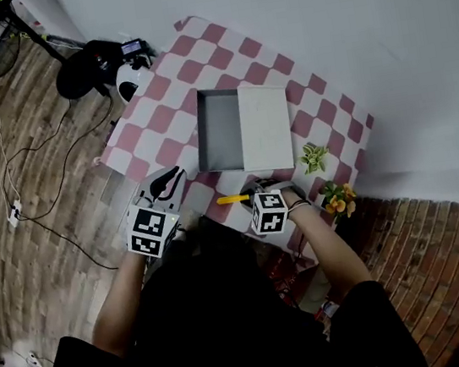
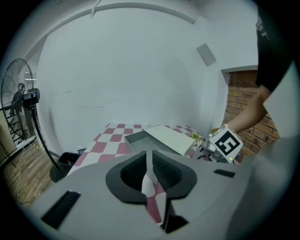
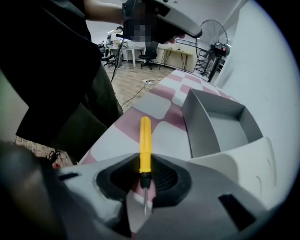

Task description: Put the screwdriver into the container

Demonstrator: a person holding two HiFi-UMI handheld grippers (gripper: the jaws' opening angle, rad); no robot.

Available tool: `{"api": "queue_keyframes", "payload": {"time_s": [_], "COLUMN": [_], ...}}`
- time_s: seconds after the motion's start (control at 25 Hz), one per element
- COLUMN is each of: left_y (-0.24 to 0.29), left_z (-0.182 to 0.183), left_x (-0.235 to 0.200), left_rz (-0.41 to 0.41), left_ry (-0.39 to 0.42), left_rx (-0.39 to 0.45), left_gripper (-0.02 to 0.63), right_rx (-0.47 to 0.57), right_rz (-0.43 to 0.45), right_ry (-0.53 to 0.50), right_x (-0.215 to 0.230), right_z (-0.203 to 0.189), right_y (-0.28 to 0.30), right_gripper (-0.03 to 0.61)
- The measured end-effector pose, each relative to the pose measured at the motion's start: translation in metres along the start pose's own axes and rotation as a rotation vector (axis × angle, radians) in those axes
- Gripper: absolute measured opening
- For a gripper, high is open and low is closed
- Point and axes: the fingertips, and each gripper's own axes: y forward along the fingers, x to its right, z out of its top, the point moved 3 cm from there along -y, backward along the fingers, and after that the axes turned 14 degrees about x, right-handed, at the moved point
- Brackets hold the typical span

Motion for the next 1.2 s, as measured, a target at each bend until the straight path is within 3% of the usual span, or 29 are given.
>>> {"api": "queue_keyframes", "payload": {"time_s": [0.12,0.24,0.48,0.64,0.84,1.04,1.2], "left_y": [0.000,-0.001,0.003,0.009,0.020,0.022,0.018], "left_z": [0.001,0.006,0.020,0.026,0.036,0.036,0.035], "left_x": [-0.003,-0.010,-0.024,-0.031,-0.035,-0.039,-0.040], "left_rz": [0.020,0.044,0.073,0.090,0.102,0.117,0.113], "left_ry": [-0.009,-0.014,-0.017,-0.004,0.024,0.007,0.013], "left_rx": [0.009,0.031,0.070,0.080,0.098,0.107,0.102], "left_gripper": [0.027,0.012,0.003,0.003,0.003,0.003,0.003], "right_rx": [0.073,0.195,0.436,0.510,0.501,0.407,0.263], "right_rz": [-0.017,-0.105,-0.307,-0.411,-0.497,-0.500,-0.551], "right_ry": [0.080,0.208,0.564,0.768,0.974,1.045,1.062], "right_x": [0.006,0.023,0.078,0.117,0.153,0.174,0.176], "right_z": [0.015,0.037,0.059,0.064,0.060,0.071,0.067], "right_y": [-0.013,-0.038,-0.076,-0.085,-0.076,-0.043,-0.022], "right_gripper": [0.077,0.077,0.077,0.077,0.077,0.077,0.077]}}
